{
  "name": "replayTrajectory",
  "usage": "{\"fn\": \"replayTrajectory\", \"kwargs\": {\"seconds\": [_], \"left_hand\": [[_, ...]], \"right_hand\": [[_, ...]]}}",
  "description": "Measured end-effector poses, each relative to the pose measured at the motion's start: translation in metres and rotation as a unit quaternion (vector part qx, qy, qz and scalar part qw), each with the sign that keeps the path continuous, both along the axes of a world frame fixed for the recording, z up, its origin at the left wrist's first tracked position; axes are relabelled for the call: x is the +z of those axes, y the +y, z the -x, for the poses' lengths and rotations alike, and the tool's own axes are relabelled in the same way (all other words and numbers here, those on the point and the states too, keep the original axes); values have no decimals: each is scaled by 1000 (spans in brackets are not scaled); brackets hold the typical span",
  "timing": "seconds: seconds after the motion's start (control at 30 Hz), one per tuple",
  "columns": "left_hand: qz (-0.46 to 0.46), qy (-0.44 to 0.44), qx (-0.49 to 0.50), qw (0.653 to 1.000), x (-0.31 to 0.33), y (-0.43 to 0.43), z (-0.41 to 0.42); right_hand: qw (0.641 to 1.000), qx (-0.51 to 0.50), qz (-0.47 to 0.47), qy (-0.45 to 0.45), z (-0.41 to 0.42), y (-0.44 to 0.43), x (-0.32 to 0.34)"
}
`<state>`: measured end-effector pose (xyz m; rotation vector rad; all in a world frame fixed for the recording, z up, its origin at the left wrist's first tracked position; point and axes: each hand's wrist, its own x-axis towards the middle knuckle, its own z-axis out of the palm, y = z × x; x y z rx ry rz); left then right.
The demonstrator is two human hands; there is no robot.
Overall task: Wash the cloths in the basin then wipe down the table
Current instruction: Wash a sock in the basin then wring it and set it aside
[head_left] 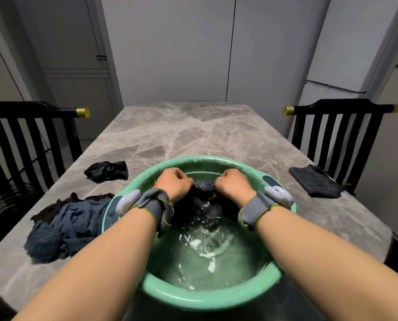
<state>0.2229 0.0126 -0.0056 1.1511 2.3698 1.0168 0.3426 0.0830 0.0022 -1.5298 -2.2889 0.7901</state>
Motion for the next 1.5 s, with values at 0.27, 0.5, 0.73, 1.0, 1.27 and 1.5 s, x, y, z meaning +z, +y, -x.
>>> {"fn": "replayTrajectory", "kwargs": {"seconds": [0.27, 0.5, 0.73, 1.0, 1.27, 1.5], "left_hand": [[234, 152, -108, 954, -23, -5, 4], [233, 136, -124, 955, -38, 1, -3], [-103, -100, -45, 989, 3, 11, -8], [-187, -283, -25, 940, 9, 9, -11], [-142, -174, -30, 974, 14, 3, -22], [-140, -265, -42, 953, 12, -3, -13]], "right_hand": [[947, 242, -25, -211, 7, -13, -26], [918, 197, -38, -342, 11, -12, -39], [972, 88, 80, 201, 12, -13, 9], [943, 105, -162, 272, 24, -37, 5], [986, 38, -131, 95, 12, -20, 4], [965, 98, -185, 155, 19, -35, 9]]}}
